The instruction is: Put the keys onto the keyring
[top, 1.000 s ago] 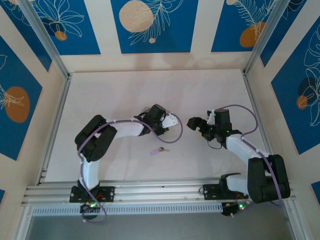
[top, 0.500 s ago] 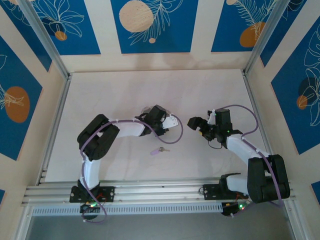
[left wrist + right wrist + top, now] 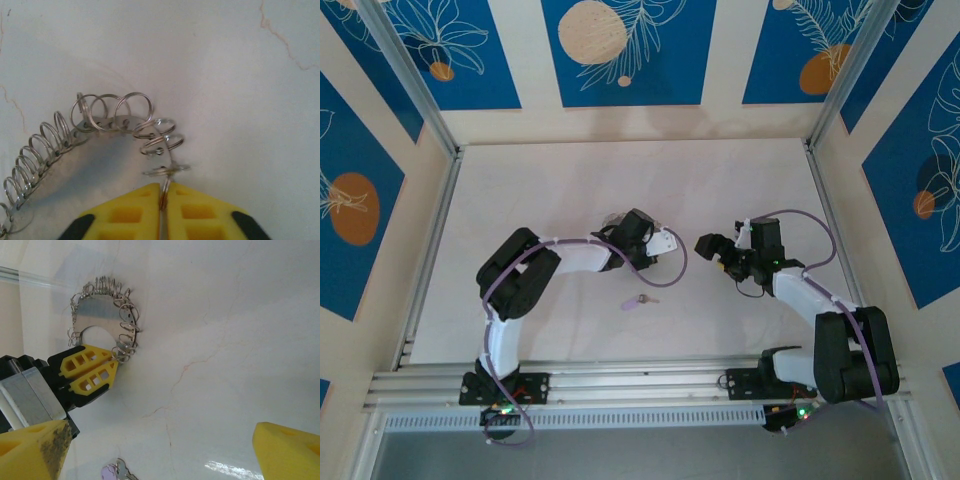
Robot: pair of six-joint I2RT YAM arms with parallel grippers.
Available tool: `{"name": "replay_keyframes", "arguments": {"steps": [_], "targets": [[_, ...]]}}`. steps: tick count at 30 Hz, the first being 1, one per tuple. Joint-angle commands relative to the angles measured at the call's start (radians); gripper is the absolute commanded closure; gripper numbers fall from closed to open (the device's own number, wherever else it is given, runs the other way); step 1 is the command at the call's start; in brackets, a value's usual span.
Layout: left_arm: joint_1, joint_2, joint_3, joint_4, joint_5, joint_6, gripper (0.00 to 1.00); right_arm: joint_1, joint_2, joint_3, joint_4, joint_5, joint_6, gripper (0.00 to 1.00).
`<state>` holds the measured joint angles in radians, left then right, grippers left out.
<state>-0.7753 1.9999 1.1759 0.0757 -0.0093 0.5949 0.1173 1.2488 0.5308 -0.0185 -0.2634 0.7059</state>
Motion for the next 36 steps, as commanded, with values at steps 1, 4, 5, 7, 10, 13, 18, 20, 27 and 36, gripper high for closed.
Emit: {"name": "replay_keyframes", "arguments": {"steps": [1,4,5,7,10,13,18,20,27,36], "targets": [[-0.007,0.013,0.026,0.016,-0.002,0.019,0.96,-0.007,0.004,0.002,0.003,-0.026,-0.020,0.06],[-0.006,0.008,0.026,0.009,-0.003,0.019,1.00,-0.007,0.003,0.002,0.004,-0.029,-0.019,0.06],[-0.005,0.002,0.027,0.004,-0.004,0.019,1.00,-0.008,0.003,0.000,0.004,-0.033,-0.018,0.06],[-0.005,-0.010,0.027,-0.007,-0.006,0.019,1.00,-0.007,0.000,0.002,0.003,-0.039,-0.016,0.06],[-0.005,-0.041,0.042,-0.054,-0.001,0.015,1.00,-0.006,-0.008,0.002,0.000,-0.050,-0.009,0.06],[-0.007,-0.077,0.070,-0.125,0.008,-0.001,1.00,-0.006,-0.027,0.003,0.007,-0.072,-0.004,0.04],[-0.006,-0.143,0.090,-0.187,0.021,-0.063,1.00,-0.007,-0.054,0.019,-0.034,-0.060,0.023,0.01],[-0.006,-0.177,0.084,-0.192,0.033,-0.098,1.00,-0.010,-0.067,0.022,-0.050,-0.071,0.037,0.01],[-0.005,-0.279,0.060,-0.193,0.090,-0.165,1.00,-0.013,-0.194,0.046,-0.097,-0.167,0.055,0.01],[0.037,-0.307,0.137,-0.243,0.342,-0.294,1.00,-0.013,-0.317,0.111,-0.129,-0.247,0.104,0.11]]}}
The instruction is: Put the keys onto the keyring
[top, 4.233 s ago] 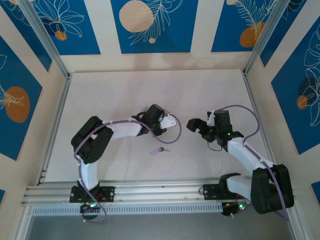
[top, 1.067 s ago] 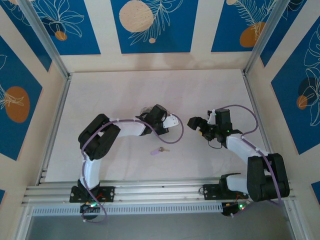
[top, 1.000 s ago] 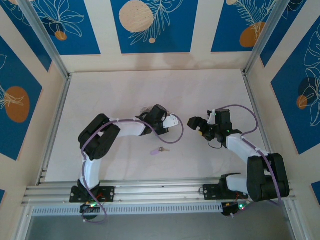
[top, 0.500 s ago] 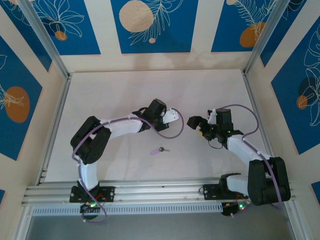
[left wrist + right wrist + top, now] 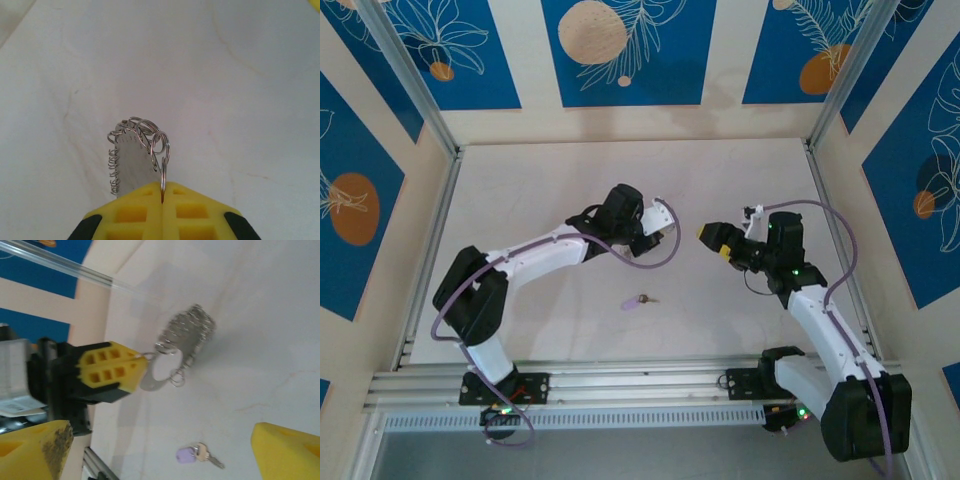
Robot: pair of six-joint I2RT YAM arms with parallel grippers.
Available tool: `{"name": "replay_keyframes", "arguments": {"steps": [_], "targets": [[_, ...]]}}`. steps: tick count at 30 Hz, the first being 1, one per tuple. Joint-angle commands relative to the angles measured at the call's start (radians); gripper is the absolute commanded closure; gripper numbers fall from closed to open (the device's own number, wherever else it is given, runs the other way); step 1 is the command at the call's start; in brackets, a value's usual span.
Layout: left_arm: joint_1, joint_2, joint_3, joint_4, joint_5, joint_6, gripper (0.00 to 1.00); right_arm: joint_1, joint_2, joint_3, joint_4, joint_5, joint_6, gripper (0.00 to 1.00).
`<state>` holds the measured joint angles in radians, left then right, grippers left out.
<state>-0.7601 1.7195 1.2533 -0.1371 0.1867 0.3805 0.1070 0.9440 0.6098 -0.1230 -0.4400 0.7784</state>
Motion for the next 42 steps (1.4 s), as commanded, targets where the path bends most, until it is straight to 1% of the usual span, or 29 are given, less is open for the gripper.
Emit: {"name": "replay_keyframes", "arguments": {"steps": [1,2,4,7,10,11,12,15,17,20,23,27,29,30,32,34,35,36,38,42], "targets": [[0.034,-0.024,0.079,-0.049,0.188,-0.102,1.00,-0.001,-0.013,0.036,-0.009,-0.077,0.042,0.17],[0.044,-0.023,0.095,-0.067,0.220,-0.120,1.00,0.003,-0.014,0.040,0.000,-0.074,0.054,0.21],[0.051,-0.028,0.113,-0.092,0.235,-0.135,1.00,0.008,-0.006,0.040,0.041,-0.066,0.079,0.31],[0.060,-0.039,0.126,-0.114,0.250,-0.139,1.00,0.028,0.052,0.044,0.118,-0.070,0.120,0.52],[0.066,-0.042,0.136,-0.125,0.261,-0.146,1.00,0.078,0.136,0.054,0.203,-0.070,0.155,0.75],[0.069,-0.040,0.139,-0.128,0.265,-0.147,1.00,0.100,0.166,0.066,0.221,-0.063,0.156,0.81],[0.071,-0.041,0.140,-0.126,0.271,-0.148,1.00,0.119,0.192,0.079,0.231,-0.054,0.152,0.86],[0.075,-0.047,0.136,-0.104,0.304,-0.162,1.00,0.166,0.285,0.142,0.241,-0.023,0.123,0.94],[0.079,-0.059,0.123,-0.073,0.342,-0.177,1.00,0.173,0.363,0.187,0.257,-0.023,0.108,0.94],[0.087,-0.083,0.094,-0.019,0.381,-0.197,1.00,0.157,0.479,0.267,0.267,-0.037,0.098,0.97],[0.102,-0.101,0.078,0.012,0.395,-0.213,1.00,0.128,0.556,0.322,0.293,-0.078,0.109,1.00],[0.128,-0.112,0.064,0.050,0.407,-0.237,1.00,0.091,0.557,0.320,0.345,-0.119,0.107,0.97],[0.143,-0.116,0.059,0.073,0.418,-0.253,1.00,0.072,0.542,0.314,0.346,-0.137,0.092,0.92],[0.149,-0.119,0.057,0.085,0.427,-0.263,1.00,0.065,0.534,0.312,0.346,-0.147,0.084,0.87],[0.161,-0.125,0.049,0.118,0.448,-0.288,1.00,0.049,0.511,0.307,0.349,-0.170,0.069,0.69],[0.169,-0.132,0.047,0.142,0.467,-0.307,1.00,0.042,0.480,0.301,0.347,-0.189,0.046,0.48],[0.174,-0.134,0.049,0.152,0.480,-0.316,1.00,0.039,0.463,0.301,0.340,-0.196,0.031,0.39],[0.178,-0.135,0.052,0.160,0.494,-0.323,1.00,0.037,0.447,0.302,0.334,-0.204,0.015,0.34],[0.188,-0.135,0.060,0.178,0.526,-0.343,1.00,0.034,0.412,0.305,0.334,-0.230,-0.018,0.29],[0.202,-0.124,0.095,0.179,0.585,-0.364,1.00,0.033,0.360,0.311,0.344,-0.287,-0.084,0.29]]}}
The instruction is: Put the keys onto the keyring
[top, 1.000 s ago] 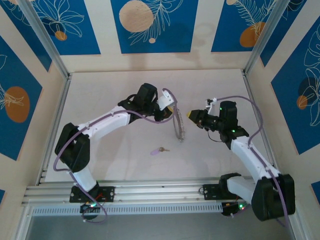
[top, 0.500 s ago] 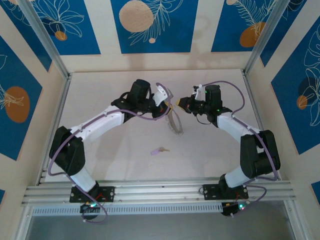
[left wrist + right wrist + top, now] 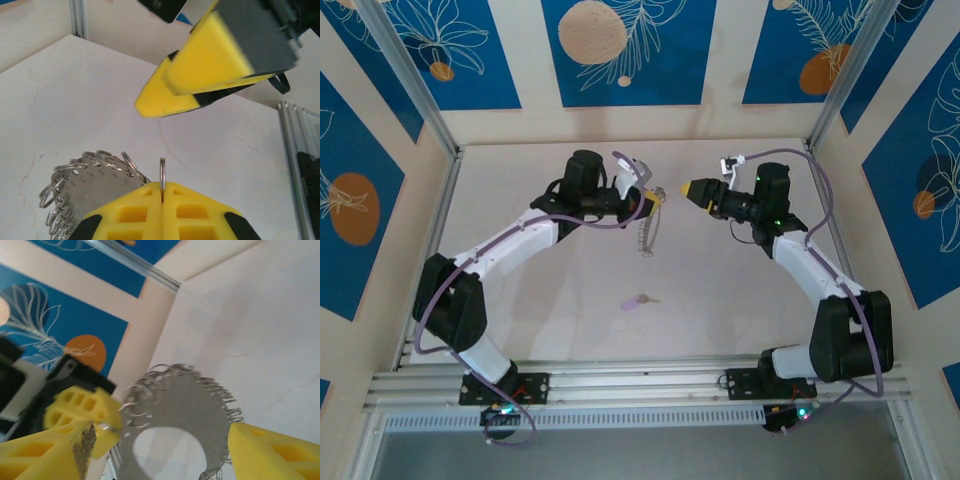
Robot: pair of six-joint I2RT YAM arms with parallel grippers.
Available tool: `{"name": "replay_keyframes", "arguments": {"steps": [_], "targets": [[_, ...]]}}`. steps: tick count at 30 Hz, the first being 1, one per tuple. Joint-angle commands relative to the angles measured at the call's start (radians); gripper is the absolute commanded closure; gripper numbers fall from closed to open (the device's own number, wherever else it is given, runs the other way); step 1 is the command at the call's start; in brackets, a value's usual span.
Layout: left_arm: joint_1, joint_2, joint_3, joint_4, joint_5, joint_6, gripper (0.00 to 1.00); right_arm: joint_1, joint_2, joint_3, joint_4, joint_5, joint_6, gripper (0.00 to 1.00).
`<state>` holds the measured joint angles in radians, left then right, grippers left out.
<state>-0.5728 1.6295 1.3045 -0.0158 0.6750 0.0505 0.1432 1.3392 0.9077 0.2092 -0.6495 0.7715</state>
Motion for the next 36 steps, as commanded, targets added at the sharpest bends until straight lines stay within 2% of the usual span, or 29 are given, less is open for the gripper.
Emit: {"name": "replay_keyframes", "arguments": {"steps": [1,7,17,36], "targets": [[0.016,-0.031,0.053,0.060,0.111,-0.041,1.00,-0.003,-0.043,0.012,0.021,-0.091,-0.089,0.29],[0.024,-0.025,0.097,0.062,0.188,-0.073,1.00,0.002,-0.080,0.003,0.072,-0.128,-0.109,0.35],[0.024,-0.024,0.113,0.094,0.247,-0.128,1.00,0.046,-0.145,0.016,0.073,-0.105,-0.117,0.51],[0.024,-0.002,0.142,0.103,0.307,-0.167,1.00,0.104,-0.149,0.043,0.041,-0.078,-0.140,0.60]]}}
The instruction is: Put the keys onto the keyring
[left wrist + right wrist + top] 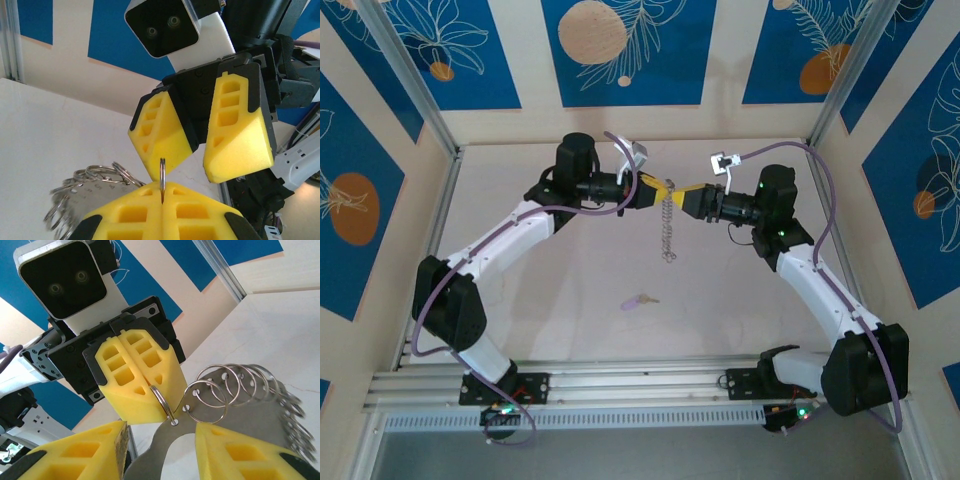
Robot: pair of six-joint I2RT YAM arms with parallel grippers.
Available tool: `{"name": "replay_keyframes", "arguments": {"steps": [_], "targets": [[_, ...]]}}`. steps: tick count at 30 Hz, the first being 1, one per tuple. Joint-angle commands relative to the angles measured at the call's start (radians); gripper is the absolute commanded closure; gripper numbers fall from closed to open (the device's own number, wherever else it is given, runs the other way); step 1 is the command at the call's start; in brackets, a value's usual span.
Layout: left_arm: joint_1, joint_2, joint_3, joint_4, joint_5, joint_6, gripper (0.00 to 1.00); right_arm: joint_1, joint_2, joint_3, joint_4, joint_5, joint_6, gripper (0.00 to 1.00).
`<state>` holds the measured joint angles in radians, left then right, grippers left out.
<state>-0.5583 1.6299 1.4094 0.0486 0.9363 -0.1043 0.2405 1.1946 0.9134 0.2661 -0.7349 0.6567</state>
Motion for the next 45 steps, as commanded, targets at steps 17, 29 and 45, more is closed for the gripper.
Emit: {"name": "replay_keyframes", "arguments": {"steps": [17,29,45], "targets": [[0.009,0.005,0.034,0.019,0.062,-0.011,1.00,0.010,0.016,0.078,-0.034,0.015,-0.026,0.64],[0.009,0.007,0.037,0.016,0.068,-0.008,1.00,0.042,0.040,0.088,-0.052,0.001,-0.044,0.69],[0.009,0.011,0.037,-0.001,0.078,0.004,1.00,0.016,0.022,0.085,-0.073,0.013,-0.055,0.76]]}}
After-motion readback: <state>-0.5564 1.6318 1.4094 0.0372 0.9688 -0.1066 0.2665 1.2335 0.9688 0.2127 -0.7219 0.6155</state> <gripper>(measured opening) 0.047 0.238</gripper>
